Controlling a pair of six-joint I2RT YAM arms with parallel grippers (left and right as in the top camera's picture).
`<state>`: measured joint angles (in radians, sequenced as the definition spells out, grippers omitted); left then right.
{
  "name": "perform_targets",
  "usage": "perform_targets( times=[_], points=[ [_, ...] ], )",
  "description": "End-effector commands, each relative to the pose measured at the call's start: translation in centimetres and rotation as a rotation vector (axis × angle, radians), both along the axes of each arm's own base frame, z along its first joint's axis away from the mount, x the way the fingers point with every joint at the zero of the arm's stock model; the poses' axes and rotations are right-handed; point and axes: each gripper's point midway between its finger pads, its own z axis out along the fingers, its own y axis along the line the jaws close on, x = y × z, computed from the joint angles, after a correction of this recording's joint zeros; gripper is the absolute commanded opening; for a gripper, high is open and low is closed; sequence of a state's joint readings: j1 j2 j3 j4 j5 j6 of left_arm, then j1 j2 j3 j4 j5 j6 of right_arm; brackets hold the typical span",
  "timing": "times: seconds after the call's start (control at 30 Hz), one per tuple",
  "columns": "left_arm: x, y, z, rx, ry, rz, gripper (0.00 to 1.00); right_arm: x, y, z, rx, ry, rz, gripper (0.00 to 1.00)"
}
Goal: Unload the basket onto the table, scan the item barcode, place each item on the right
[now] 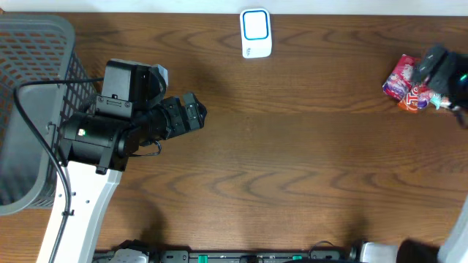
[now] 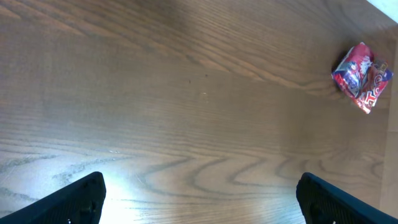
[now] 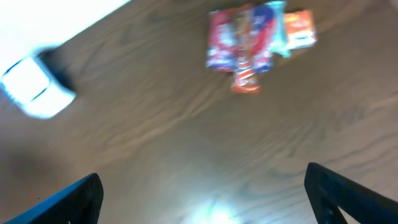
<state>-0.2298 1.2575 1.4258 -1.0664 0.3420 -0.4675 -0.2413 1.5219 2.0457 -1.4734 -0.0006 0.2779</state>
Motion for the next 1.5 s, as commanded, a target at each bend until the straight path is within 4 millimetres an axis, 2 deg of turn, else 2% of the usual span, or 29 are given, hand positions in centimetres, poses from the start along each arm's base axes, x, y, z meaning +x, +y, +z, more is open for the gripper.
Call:
perform_targets(
  times=[0.0, 0.1, 0.3, 0.4, 0.47, 1.23, 1.47],
  points=[
    [0.2, 0.0, 0.4, -0.003, -0.01, -0.003, 0.98, -2.9, 5.2, -0.1, 0.001, -0.009, 0.18, 0.99],
    [0.2, 0.0, 0.4, -0.003, -0.01, -0.003, 0.98, -5.3, 8.1, -1.3, 0.005, 0.007, 0.278, 0.99],
    [0.2, 0.0, 0.4, -0.003, -0.01, -0.003, 0.98, -11.1, 12.3, -4.2, 0.082, 0.115, 0.447, 0.99],
    [0.2, 0.0, 0.4, -0.003, -0.01, -0.003, 0.98, -13.9, 12.9, -5.5, 0.126, 0.205, 0.474, 0.99],
    [0.2, 0.0, 0.4, -0.003, -0.01, -0.003, 0.98, -14.9, 12.7, -5.9, 0.127, 0.244, 0.471, 0.99],
    [0.2, 0.0, 0.4, -0.003, -0.01, -0.003, 0.98, -14.8, 12.7, -5.8, 0.126, 0.236, 0.47, 0.99],
    [0.2, 0.0, 0.4, -0.003, -0.01, -0.003, 0.98, -14.9, 12.2, -5.9, 0.09, 0.237, 0.472, 0.99]
  ],
)
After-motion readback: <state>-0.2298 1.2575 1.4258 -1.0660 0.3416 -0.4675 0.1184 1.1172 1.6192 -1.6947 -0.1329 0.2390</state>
